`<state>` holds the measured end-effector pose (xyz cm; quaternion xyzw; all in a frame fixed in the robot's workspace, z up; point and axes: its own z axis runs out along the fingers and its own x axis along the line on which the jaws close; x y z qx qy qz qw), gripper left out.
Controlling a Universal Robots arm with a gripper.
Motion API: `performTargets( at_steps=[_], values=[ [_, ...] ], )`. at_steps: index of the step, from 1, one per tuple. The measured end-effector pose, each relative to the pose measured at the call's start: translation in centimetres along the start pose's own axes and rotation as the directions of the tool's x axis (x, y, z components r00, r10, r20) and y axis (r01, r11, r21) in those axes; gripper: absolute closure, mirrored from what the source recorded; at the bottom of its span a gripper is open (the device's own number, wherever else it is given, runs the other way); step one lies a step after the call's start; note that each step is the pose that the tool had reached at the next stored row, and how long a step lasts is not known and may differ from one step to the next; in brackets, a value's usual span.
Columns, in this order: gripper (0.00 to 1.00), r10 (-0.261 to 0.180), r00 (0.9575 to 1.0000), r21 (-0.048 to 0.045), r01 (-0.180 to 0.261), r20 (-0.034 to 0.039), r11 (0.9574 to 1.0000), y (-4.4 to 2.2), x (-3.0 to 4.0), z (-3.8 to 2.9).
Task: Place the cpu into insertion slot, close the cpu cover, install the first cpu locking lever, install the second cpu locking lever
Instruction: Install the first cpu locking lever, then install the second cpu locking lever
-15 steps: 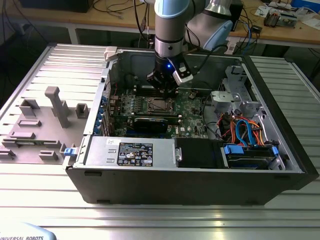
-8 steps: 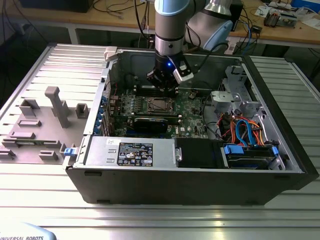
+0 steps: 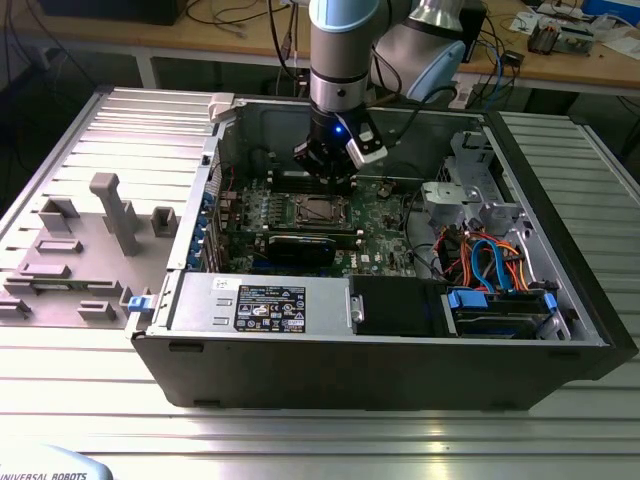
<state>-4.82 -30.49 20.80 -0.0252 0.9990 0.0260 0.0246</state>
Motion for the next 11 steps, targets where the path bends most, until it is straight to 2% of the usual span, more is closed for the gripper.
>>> performTargets(
  at_steps=[8, 11],
  values=[
    [0.89, 0.0, 1.0, 0.0, 0.0, 0.0, 1.0, -0.01, 0.0, 0.0],
    [0.89, 0.0, 1.0, 0.0, 0.0, 0.0, 1.0, -0.23, 0.01, -0.01]
  ],
)
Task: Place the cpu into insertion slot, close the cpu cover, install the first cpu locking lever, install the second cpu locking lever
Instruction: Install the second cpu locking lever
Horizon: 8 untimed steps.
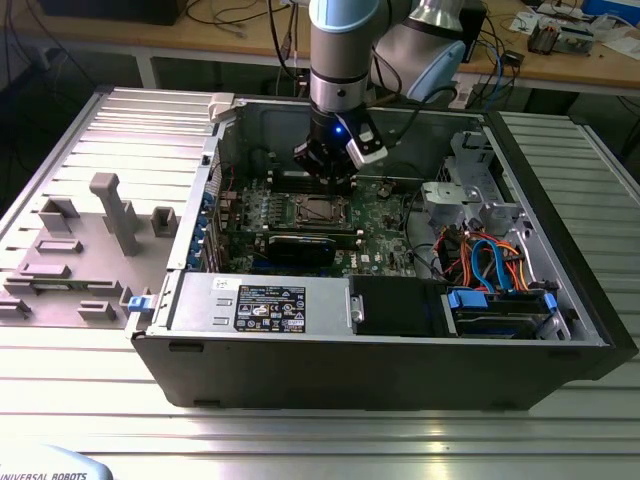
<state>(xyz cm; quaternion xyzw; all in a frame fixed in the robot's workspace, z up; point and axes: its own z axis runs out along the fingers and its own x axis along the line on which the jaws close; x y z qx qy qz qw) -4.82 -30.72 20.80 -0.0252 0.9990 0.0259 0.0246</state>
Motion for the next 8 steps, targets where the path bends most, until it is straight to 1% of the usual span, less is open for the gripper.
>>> performTargets(
  at_steps=[1, 3, 5, 7, 8],
  values=[
    [0.89, 0.0, 1.0, -0.0001, 0.0, 0.0, 1.0, -0.1, 0.0, -0.01],
    [0.89, 0.0, 1.0, 0.0001, 0.0, 0.0, 1.0, -0.11, 0.0, -0.14],
    [0.89, 0.0, 1.0, -0.0001, 0.0, 0.0001, 1.0, -0.09, -0.02, -0.49],
    [0.89, 0.0, 1.0, -0.0001, 0.0, 0.0001, 1.0, -0.06, -0.05, -1.11],
    [0.89, 0.0, 1.0, -0.0001, 0.0, 0.0001, 1.0, -0.04, -0.08, -1.61]
  ],
)
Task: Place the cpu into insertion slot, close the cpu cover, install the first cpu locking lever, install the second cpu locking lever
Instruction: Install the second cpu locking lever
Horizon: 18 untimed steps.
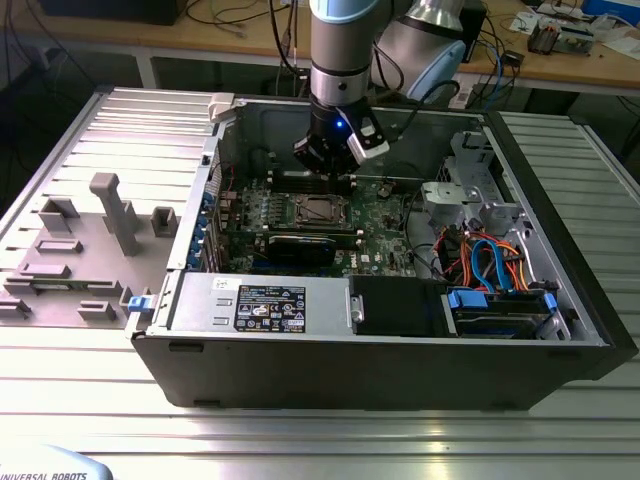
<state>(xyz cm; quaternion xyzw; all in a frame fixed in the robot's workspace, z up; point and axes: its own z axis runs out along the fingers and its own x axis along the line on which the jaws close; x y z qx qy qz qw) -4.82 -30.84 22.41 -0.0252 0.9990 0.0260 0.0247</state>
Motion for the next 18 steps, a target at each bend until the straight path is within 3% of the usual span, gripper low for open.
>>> performTargets(
  at_steps=[1, 4, 8, 18],
  values=[
    [0.89, 0.0, 1.0, 0.0002, 0.0, -0.0001, 1.0, 0.02, -0.03, -0.5],
    [0.89, 0.0, 1.0, -0.0001, 0.0, 0.0, 1.0, 0.04, -0.05, -0.95],
    [0.89, 0.0, 1.0, -0.0001, 0.0, 0.0, 1.0, -0.42, -0.03, -0.98],
    [0.89, 0.0, 1.0, 0.0001, 0.0, -0.0001, 1.0, -0.66, -0.02, -1.0]
  ],
)
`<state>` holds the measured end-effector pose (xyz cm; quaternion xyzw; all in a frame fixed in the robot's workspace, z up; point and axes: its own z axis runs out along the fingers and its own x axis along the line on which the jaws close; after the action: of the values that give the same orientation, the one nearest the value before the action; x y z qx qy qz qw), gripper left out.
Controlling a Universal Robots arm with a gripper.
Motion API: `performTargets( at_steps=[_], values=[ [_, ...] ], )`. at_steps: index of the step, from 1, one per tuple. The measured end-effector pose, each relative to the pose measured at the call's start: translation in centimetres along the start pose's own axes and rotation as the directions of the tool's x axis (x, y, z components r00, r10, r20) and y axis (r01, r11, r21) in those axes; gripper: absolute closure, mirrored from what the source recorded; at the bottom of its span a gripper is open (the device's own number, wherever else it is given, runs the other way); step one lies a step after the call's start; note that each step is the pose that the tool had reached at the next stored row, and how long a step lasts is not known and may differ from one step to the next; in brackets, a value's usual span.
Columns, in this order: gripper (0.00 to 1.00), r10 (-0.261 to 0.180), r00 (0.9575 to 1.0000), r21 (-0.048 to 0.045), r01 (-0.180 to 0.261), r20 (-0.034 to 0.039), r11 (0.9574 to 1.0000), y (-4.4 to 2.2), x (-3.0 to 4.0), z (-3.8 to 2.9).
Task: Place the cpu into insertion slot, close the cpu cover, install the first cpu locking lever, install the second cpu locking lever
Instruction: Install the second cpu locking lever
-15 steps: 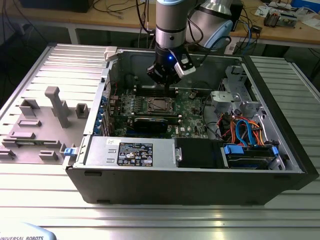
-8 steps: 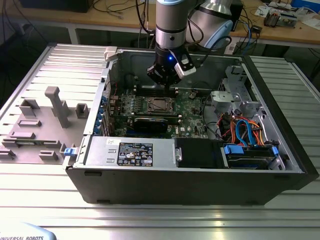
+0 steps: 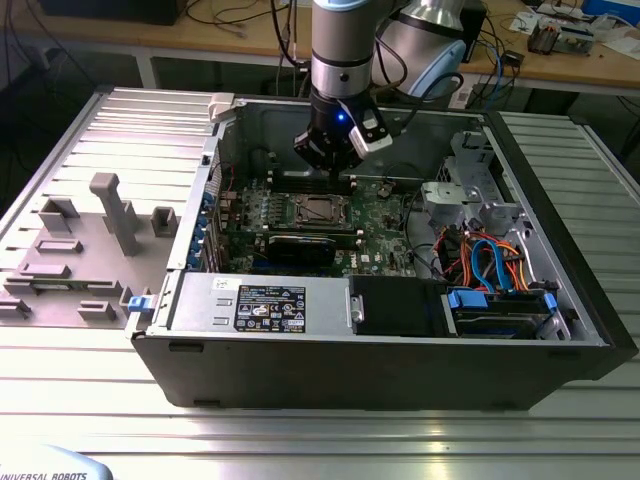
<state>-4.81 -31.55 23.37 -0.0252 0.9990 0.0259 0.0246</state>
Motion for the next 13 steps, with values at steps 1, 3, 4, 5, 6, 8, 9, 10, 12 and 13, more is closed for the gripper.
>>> performTargets(
  at_steps=[1, 3, 4, 5, 6, 8, 9, 10, 12, 13],
  values=[
    [0.89, 0.0, 1.0, -0.0001, 0.0, 0.0001, 1.0, -0.02, 0.0, 0.0],
    [0.89, 0.0, 1.0, -0.0001, 0.0, 0.0, 1.0, -0.05, 0.0, 0.0],
    [0.89, 0.0, 1.0, -0.0001, 0.0, 0.0, 1.0, -0.07, 0.0, 0.0],
    [0.89, 0.0, 1.0, -0.0001, 0.0, 0.0001, 1.0, -0.09, 0.0, 0.0],
    [0.89, 0.0, 1.0, 0.0, 0.0, 0.0, 1.0, -0.1, 0.0, 0.0],
    [0.89, 0.0, 1.0, 0.0001, 0.0, -0.0001, 1.0, -0.18, 0.0, -0.01],
    [0.89, 0.0, 1.0, -0.0001, 0.0, 0.0, 1.0, -0.21, 0.01, -0.01],
    [0.89, 0.0, 1.0, 0.0, 0.0, 0.0, 1.0, -0.24, 0.01, -0.01],
    [0.89, 0.0, 1.0, -0.0002, 0.0, 0.0002, 1.0, -0.37, 0.02, -0.01],
    [0.89, 0.0, 1.0, 0.0, 0.0, 0.0, 1.0, -0.37, 0.02, -0.02]
  ],
)
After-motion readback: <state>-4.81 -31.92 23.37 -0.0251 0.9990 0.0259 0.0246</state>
